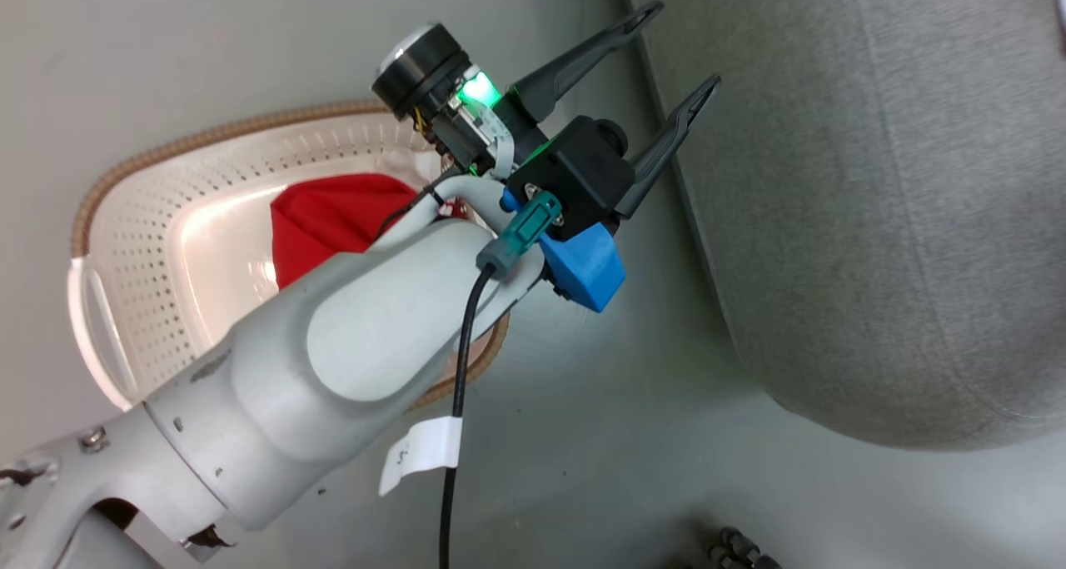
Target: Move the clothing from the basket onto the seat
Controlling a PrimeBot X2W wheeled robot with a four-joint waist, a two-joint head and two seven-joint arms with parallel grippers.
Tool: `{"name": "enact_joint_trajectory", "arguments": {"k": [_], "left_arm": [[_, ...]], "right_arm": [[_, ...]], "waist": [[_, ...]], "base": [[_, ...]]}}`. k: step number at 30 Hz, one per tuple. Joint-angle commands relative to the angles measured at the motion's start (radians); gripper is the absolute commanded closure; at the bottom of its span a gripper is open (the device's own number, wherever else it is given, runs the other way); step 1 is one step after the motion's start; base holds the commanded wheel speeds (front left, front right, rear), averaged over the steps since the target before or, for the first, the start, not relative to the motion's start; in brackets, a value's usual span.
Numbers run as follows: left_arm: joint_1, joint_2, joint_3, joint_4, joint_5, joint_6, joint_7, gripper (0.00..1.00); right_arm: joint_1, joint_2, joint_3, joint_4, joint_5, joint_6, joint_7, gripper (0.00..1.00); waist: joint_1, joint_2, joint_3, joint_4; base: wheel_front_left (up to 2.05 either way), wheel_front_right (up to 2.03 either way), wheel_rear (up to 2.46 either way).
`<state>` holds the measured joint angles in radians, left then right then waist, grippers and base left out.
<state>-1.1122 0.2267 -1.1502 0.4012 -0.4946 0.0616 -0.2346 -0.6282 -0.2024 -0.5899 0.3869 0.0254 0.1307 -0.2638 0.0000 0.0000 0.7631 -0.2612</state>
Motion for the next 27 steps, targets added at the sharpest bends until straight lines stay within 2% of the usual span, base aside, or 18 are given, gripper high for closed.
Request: {"name": "enact_joint_trajectory", "arguments": {"k": [1, 6, 10, 18, 27], "left_arm": [[0.023, -0.003, 0.009, 0.011, -0.010, 0.005, -0.012, 0.00], [0.077, -0.017, 0.049, 0.034, -0.037, 0.012, -0.027, 0.00], [0.141, -0.021, 0.129, 0.023, -0.043, 0.027, -0.031, 0.00], [0.324, -0.015, 0.383, -0.070, 0.018, 0.059, -0.032, 0.00], [0.561, -0.042, 0.691, -0.137, 0.115, 0.033, -0.032, 0.00]], "right_arm": [[0.036, 0.013, 0.003, -0.028, -0.011, 0.000, -0.001, 0.00], [0.112, 0.040, 0.040, -0.110, -0.025, 0.000, -0.001, 0.00], [0.156, 0.038, 0.115, -0.172, -0.026, 0.000, -0.001, 0.00], [0.181, 0.016, 0.301, -0.232, -0.012, 0.000, -0.001, 0.00], [0.229, 0.041, 0.471, -0.249, -0.012, 0.000, -0.001, 0.00]], "waist": [[0.0000, 0.0000, -0.061, -0.006], [0.0000, 0.0000, -0.145, 0.003], [0.0000, 0.0000, -0.232, 0.029], [0.0000, 0.0000, -0.378, 0.118], [0.0000, 0.0000, -0.509, 0.198]], "base": [[0.00, 0.00, 0.00], [0.00, 0.00, 0.00], [0.00, 0.00, 0.00], [0.00, 0.00, 0.00], [0.00, 0.00, 0.00]]}}
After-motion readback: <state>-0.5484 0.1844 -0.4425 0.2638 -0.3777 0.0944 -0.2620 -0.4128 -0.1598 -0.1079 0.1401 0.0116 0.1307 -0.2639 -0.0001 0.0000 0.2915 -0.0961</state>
